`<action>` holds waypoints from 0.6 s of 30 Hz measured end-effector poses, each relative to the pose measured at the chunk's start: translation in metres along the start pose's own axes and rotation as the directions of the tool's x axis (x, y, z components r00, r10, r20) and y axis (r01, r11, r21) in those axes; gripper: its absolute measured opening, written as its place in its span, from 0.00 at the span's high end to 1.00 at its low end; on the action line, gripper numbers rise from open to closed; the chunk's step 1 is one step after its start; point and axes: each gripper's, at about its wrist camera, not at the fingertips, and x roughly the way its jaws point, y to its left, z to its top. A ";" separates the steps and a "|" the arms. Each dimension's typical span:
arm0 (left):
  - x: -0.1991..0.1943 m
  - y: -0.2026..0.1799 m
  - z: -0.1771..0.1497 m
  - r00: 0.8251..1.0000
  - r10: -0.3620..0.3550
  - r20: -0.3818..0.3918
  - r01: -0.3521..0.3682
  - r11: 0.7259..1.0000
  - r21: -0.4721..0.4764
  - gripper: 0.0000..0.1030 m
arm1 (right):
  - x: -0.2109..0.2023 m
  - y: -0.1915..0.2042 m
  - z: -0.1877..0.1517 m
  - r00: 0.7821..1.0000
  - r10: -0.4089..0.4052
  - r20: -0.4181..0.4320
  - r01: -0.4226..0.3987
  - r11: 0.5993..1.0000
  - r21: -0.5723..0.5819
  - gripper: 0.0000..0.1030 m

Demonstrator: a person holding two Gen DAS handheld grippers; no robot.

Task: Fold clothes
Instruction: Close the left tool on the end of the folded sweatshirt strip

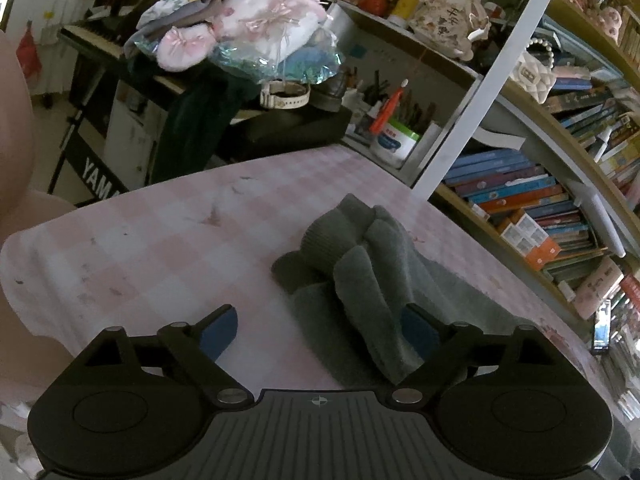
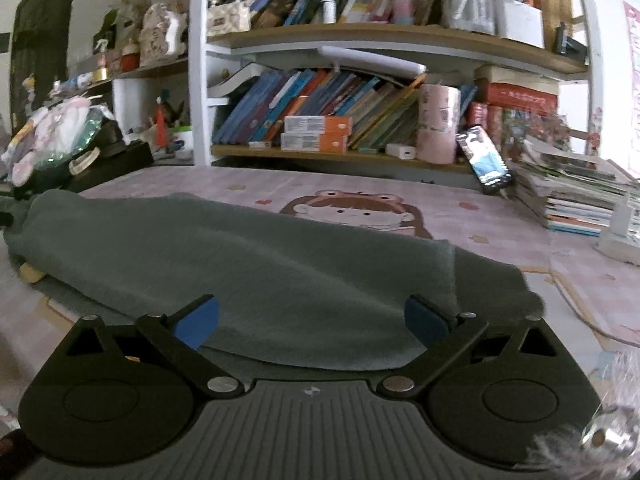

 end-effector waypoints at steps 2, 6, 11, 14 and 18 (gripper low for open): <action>0.001 -0.001 -0.001 1.000 -0.009 0.002 0.009 1.000 -0.003 0.11 | 0.006 0.006 0.002 1.000 0.022 -0.003 -0.022 1.000 -0.016 0.02; 0.004 -0.005 -0.001 1.000 -0.005 0.003 0.005 1.000 0.007 0.11 | 0.023 0.024 0.011 0.996 0.084 0.003 -0.084 0.995 -0.057 0.00; 0.006 -0.003 0.003 1.000 -0.011 -0.003 0.011 1.000 -0.027 0.11 | 0.050 0.053 0.024 0.986 0.164 -0.018 -0.165 0.978 -0.124 0.00; 0.009 -0.001 0.004 1.000 -0.015 0.007 0.015 0.998 -0.067 0.11 | 0.065 0.073 0.031 0.985 0.165 -0.047 -0.171 0.968 -0.185 0.00; 0.012 0.001 0.002 0.999 -0.018 0.046 0.024 0.989 -0.145 0.12 | 0.082 0.100 0.039 0.978 0.197 -0.064 -0.207 0.946 -0.248 0.00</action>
